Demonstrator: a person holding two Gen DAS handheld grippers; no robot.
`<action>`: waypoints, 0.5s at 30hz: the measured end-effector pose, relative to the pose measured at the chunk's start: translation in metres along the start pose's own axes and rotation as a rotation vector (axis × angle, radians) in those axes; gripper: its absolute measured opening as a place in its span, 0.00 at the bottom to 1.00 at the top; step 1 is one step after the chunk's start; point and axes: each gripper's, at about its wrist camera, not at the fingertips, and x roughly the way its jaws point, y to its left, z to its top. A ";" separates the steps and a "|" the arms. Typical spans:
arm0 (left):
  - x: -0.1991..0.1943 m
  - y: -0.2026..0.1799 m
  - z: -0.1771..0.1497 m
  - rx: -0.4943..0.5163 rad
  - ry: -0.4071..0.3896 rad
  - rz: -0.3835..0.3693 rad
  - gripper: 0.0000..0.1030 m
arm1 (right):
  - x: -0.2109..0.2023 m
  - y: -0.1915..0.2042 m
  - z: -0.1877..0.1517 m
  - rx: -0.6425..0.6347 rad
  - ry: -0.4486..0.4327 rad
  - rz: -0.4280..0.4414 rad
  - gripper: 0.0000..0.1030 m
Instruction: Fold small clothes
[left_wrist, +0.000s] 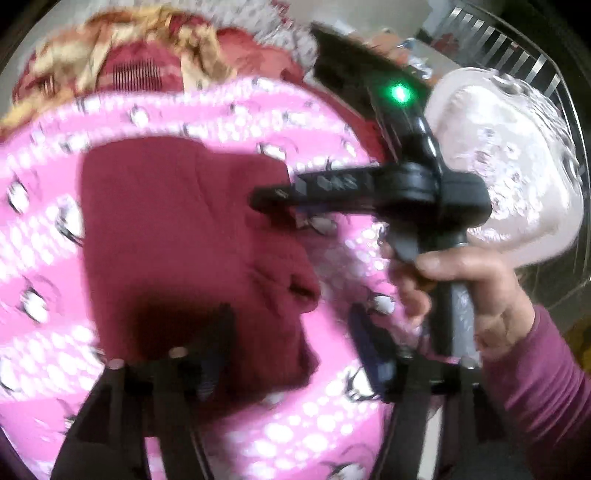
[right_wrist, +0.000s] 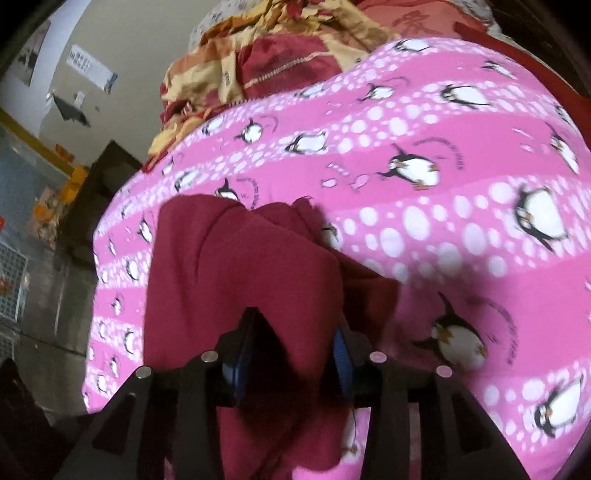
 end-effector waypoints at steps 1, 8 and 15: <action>-0.008 0.003 -0.002 0.024 -0.019 0.032 0.66 | -0.006 0.000 -0.004 0.004 -0.005 -0.006 0.43; -0.013 0.045 -0.024 0.060 -0.003 0.296 0.67 | -0.041 0.037 -0.042 -0.077 -0.056 0.066 0.44; 0.010 0.076 -0.042 -0.050 0.051 0.305 0.67 | -0.020 0.086 -0.080 -0.291 0.028 0.024 0.44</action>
